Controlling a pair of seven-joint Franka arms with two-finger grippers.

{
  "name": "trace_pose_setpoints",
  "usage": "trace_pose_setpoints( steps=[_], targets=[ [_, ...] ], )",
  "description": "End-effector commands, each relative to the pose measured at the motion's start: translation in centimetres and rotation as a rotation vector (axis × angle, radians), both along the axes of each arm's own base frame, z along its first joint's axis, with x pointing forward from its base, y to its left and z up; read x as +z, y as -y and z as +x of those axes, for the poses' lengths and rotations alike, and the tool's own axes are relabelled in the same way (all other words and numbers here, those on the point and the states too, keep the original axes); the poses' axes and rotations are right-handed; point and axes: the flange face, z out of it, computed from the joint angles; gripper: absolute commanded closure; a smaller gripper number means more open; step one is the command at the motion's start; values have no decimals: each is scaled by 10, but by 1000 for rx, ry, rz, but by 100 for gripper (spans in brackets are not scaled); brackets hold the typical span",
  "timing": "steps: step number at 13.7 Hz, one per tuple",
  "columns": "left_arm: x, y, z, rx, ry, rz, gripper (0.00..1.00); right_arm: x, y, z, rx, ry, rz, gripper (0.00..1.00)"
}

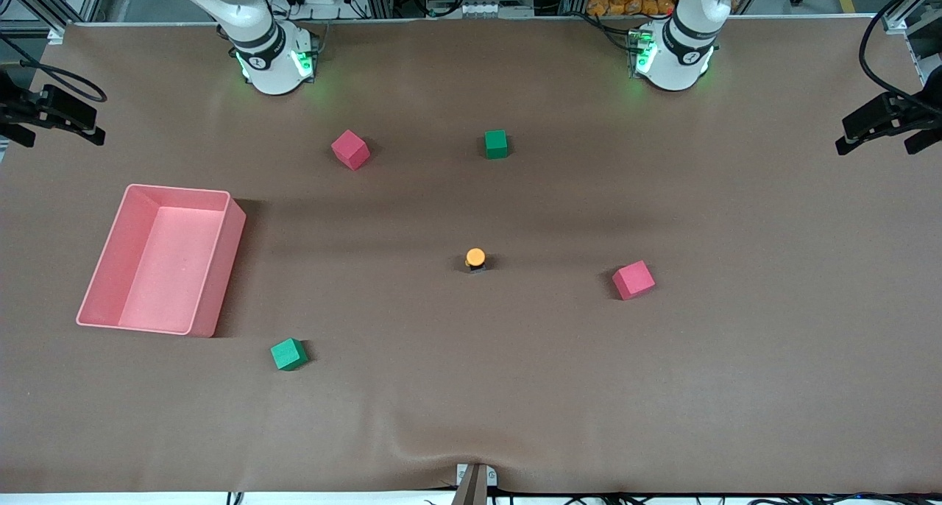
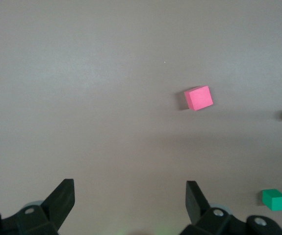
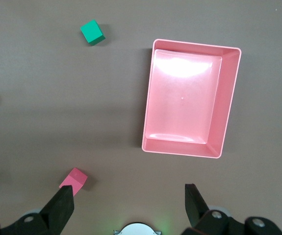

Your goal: Place and upright button with both arms

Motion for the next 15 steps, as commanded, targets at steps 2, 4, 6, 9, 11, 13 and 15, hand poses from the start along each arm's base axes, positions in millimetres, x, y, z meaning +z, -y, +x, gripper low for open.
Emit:
trace_pose_setpoints(
  steps=[2, 4, 6, 9, 11, 13, 15],
  targets=[
    [8, 4, -9, 45, 4, 18, 0, 6, -2, -1, -10, 14, -8, 0],
    [7, 4, -8, 54, 2, 17, 0, 6, 0, -1, -15, 11, -8, 0],
    [8, 4, -8, 54, 3, 19, 0, 6, 2, -2, -18, 8, -8, 0],
    [6, 4, -7, 40, 1, 22, 0, 7, 5, -3, -25, 10, -6, 0],
    [5, 4, -7, 37, -1, 23, 0, 6, 5, -3, -39, 7, -7, 0],
    [5, 4, -7, 39, -1, 23, 0, 5, 5, -3, -47, 2, -8, 0],
    [6, 4, -7, 40, 1, 23, 0, 4, 5, -3, -48, 0, -8, 0]
  ],
)
